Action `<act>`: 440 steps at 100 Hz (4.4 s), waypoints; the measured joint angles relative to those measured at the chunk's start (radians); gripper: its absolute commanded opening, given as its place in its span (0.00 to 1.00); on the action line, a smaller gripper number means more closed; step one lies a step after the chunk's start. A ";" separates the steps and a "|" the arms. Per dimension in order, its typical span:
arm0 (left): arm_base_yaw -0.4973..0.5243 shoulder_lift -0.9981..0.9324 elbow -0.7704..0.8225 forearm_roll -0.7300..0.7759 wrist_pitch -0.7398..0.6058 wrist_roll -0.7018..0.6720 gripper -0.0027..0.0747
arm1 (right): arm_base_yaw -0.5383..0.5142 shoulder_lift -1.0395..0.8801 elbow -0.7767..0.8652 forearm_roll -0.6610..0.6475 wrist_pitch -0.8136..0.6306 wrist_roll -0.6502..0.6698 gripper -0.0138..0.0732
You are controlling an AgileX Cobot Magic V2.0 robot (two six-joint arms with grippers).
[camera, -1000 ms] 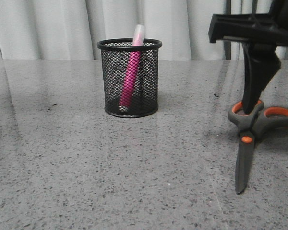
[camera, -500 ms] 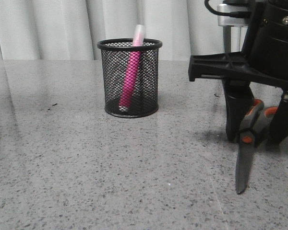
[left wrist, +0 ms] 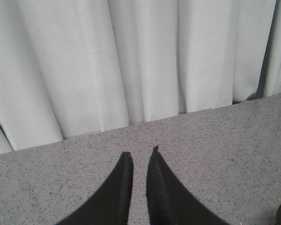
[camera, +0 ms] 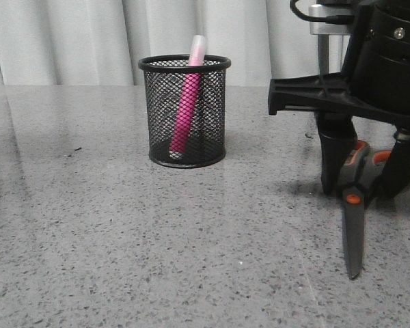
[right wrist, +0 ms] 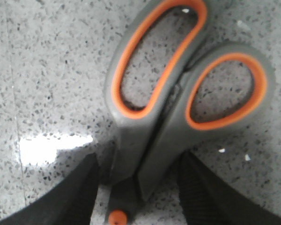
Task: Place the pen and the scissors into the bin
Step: 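Lower the right gripper onto the scissors handles and close, then lift the scissors with the right gripper and carry over the cup, then lower the scissors blades-first into the cup and open the right gripper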
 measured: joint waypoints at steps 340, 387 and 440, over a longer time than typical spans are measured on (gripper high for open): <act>0.000 -0.001 0.000 -0.002 0.000 0.000 0.10 | -0.095 0.124 0.049 -0.495 -1.407 -0.156 0.07; 0.000 -0.001 0.000 -0.002 0.000 0.000 0.10 | -0.096 0.124 0.087 -0.489 -1.442 -0.157 0.07; 0.000 -0.001 0.000 -0.002 0.000 0.000 0.10 | -0.150 0.124 0.094 -0.489 -1.450 -0.179 0.07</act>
